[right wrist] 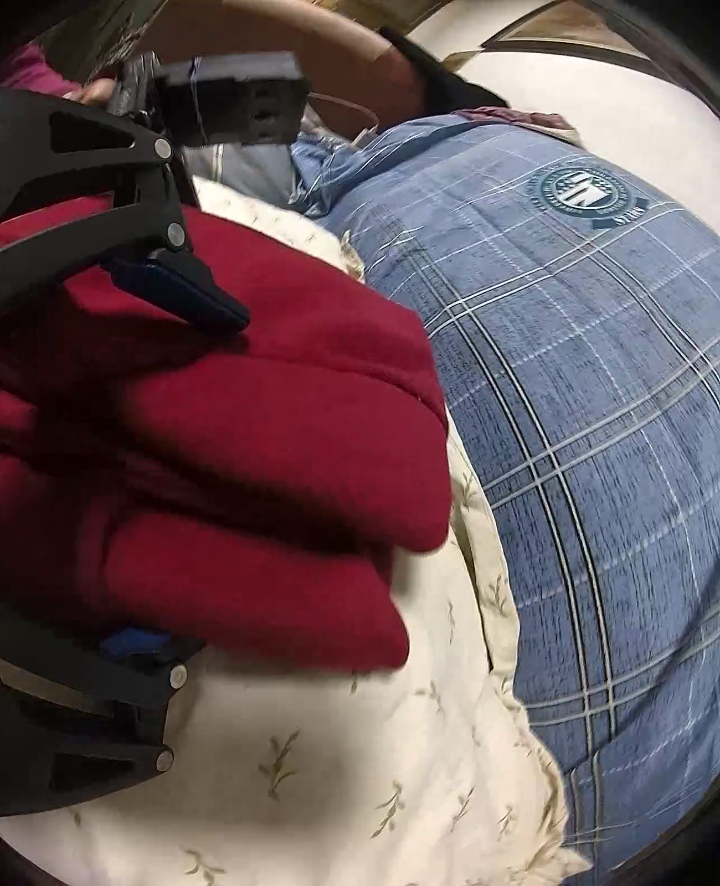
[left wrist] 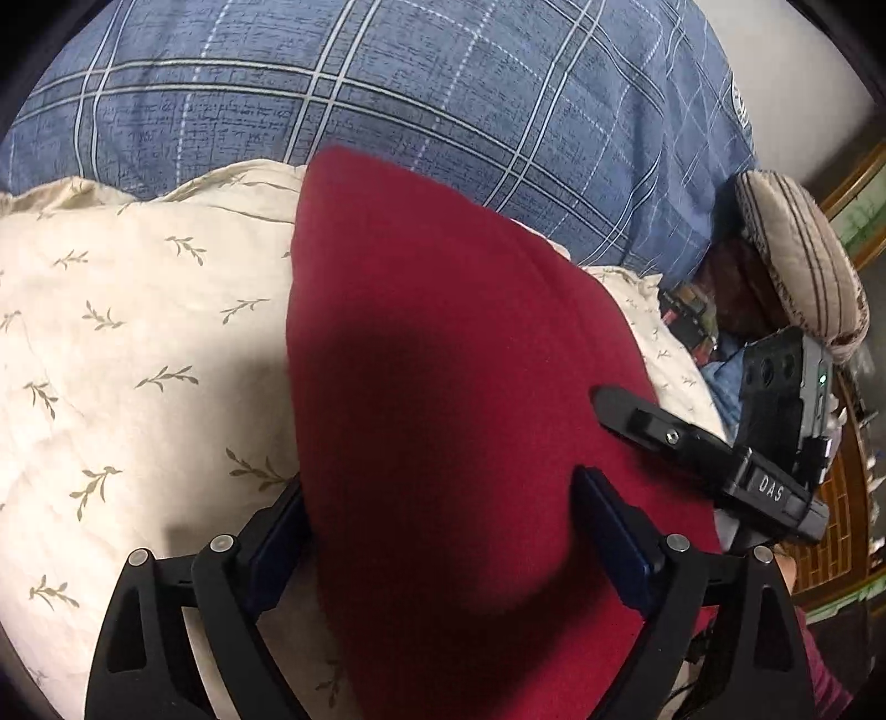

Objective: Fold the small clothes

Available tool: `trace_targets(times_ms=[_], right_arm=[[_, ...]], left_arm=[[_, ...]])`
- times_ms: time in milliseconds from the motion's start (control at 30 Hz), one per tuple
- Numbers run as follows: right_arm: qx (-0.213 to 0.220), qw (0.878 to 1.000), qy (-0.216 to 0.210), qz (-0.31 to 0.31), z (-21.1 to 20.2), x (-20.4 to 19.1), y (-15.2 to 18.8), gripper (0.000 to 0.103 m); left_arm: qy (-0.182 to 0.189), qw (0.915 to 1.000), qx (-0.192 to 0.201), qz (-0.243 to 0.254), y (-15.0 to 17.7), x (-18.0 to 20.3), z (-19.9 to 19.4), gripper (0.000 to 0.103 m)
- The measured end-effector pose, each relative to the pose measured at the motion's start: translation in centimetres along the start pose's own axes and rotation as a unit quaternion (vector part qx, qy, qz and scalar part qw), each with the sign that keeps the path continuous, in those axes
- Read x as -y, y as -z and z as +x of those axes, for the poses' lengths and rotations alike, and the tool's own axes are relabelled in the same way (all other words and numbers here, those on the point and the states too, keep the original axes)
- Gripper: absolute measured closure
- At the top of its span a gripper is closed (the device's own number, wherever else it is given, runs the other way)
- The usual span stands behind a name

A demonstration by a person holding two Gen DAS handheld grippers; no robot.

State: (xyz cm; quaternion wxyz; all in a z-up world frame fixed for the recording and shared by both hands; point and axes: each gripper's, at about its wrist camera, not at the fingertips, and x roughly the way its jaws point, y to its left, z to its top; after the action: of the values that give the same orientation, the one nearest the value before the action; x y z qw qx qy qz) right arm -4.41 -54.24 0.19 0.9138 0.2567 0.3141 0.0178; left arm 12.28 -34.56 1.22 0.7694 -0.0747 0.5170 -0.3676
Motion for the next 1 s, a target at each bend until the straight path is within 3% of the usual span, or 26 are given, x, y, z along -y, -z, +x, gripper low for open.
trace_targets(times_ms=[33,233,400,533,700,767,900,1000], right_arm=[[0.001,1.0,-0.005,0.006,-0.1,0.0,0.0,0.035],[0.027,0.999,-0.014,0.03,-2.5,-1.1,0.2,0.067],[0.017,0.998,-0.059,0.016,-4.9,-5.1,0.8,0.069],[-0.007,0.995,-0.1,0.011,-5.7,-8.6,2.9,0.07],[-0.049,0.989,-0.137,0.023,-4.6,-11.1,5.8,0.07],[-0.048,0.992,-0.113,0.001,-4.1,-11.6,6.8,0.071],[-0.045,0.999,0.002,-0.021,-3.6,-10.9,7.8,0.064],[-0.031,0.999,0.01,-0.029,-5.6,-11.2,8.0,0.062]], left_arm=[[-0.004,1.0,0.001,0.005,0.0,0.2,0.1,0.013],[-0.004,0.9995,0.018,0.025,0.3,1.3,-1.6,0.037],[0.022,0.9989,0.022,0.036,2.0,3.0,-6.3,0.046],[-0.01,0.9981,0.028,0.053,4.3,3.5,-10.0,0.047],[-0.002,0.9994,0.035,-0.006,7.1,0.8,-13.9,0.048],[-0.018,0.9991,0.036,-0.013,8.5,0.1,-14.5,0.048],[-0.064,0.9972,0.028,-0.025,10.9,-1.8,-14.3,0.046],[-0.095,0.9941,0.048,-0.02,11.8,-1.6,-15.0,0.044]])
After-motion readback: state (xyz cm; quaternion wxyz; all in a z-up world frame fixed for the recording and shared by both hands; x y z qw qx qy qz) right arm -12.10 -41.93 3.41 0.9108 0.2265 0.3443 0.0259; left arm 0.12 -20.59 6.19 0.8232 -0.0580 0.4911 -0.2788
